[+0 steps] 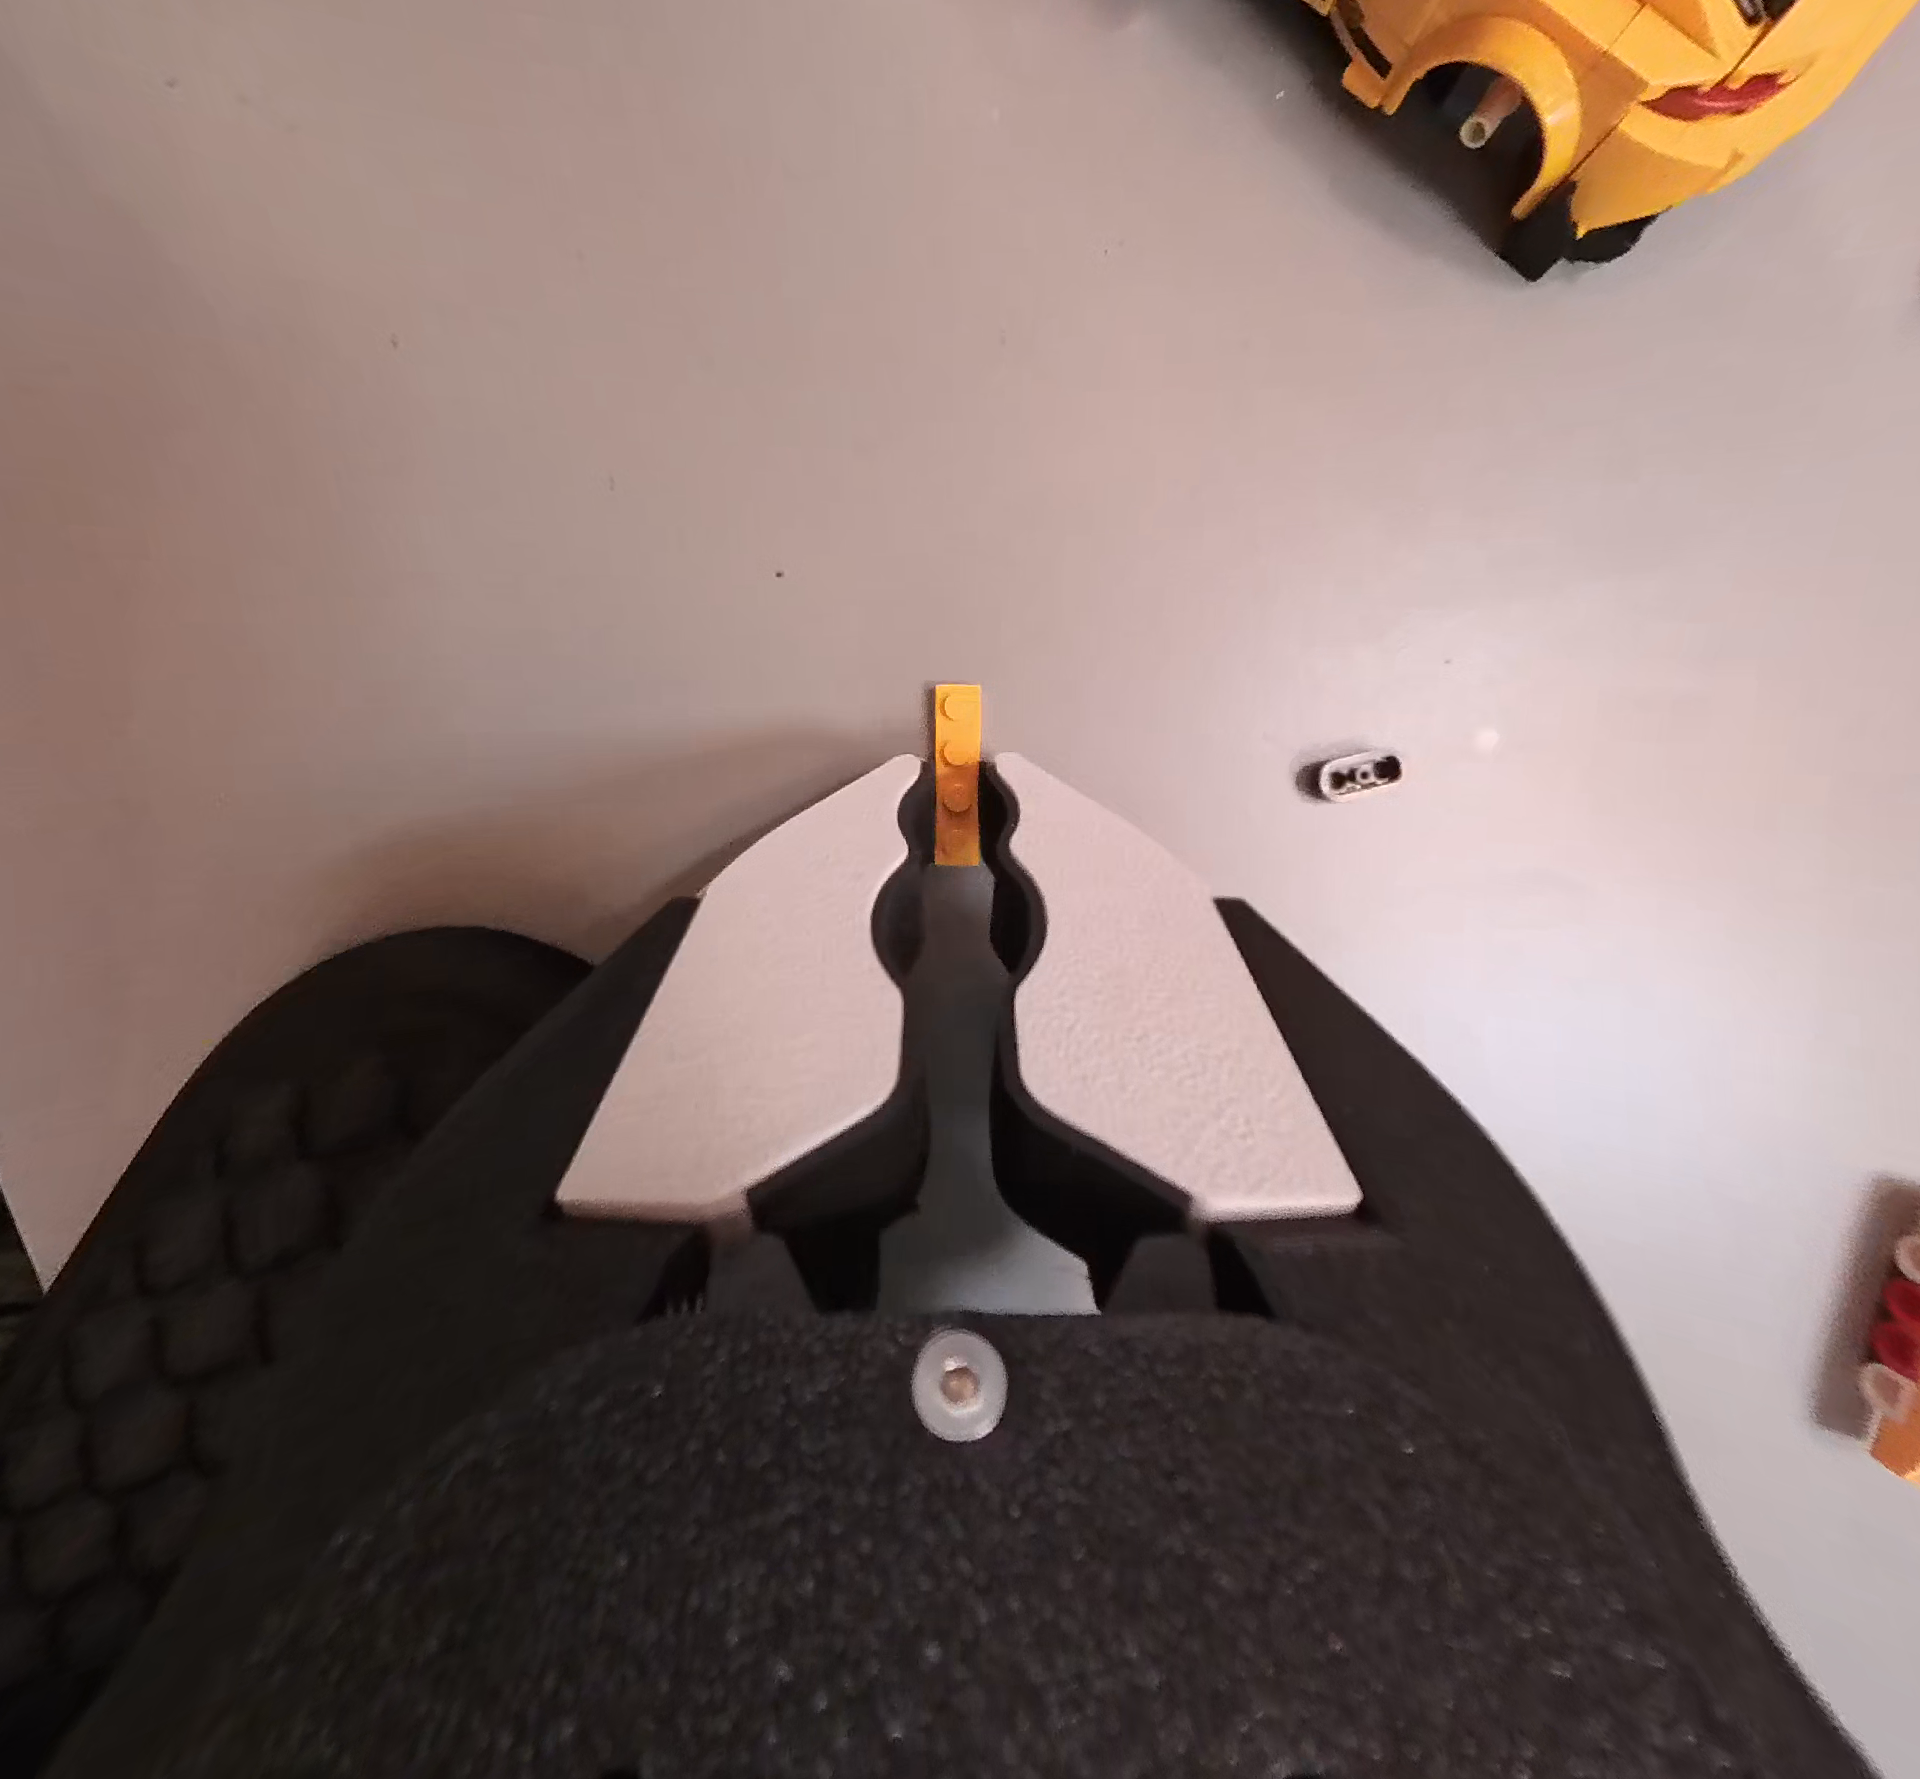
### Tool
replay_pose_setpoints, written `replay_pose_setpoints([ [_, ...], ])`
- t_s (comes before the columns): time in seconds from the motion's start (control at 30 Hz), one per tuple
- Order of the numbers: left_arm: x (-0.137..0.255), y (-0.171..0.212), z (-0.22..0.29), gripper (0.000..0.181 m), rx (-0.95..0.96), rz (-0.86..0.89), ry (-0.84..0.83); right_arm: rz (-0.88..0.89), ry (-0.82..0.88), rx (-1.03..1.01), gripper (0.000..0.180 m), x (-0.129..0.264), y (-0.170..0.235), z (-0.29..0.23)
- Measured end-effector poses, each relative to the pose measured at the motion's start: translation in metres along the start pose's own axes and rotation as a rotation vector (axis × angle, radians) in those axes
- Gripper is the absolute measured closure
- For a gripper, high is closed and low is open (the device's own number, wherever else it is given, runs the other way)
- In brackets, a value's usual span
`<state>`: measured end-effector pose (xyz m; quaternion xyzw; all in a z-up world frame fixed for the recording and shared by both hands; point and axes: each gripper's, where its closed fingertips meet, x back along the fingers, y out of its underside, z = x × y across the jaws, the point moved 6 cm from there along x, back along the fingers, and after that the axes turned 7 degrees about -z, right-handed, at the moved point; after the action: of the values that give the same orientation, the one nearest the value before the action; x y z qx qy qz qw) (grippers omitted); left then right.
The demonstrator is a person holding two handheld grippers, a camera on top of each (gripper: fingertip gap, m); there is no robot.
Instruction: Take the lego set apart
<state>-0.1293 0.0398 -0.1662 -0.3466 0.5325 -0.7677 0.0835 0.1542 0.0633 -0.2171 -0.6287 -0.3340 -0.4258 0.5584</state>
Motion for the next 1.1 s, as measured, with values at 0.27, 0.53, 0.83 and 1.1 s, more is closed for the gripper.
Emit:
replay_pose_setpoints([
  [0.27,0.000,0.000,0.002,0.175,-0.008,-0.002,0.004,0.016,0.033,0.032,0.172,-0.002,-0.008,-0.002],
  [0.53,0.000,0.000,0.002,0.174,-0.007,-0.003,0.004,0.173,-0.005,0.085,0.173,0.002,-0.049,-0.009],
  [0.83,-0.001,0.000,0.002,0.173,-0.016,-0.015,0.000,0.245,-0.127,0.227,0.173,-0.027,-0.105,-0.038],
  [1.1,-0.003,0.002,0.002,0.172,-0.037,-0.040,-0.018,0.282,-0.172,0.265,0.162,-0.054,-0.126,-0.056],
])
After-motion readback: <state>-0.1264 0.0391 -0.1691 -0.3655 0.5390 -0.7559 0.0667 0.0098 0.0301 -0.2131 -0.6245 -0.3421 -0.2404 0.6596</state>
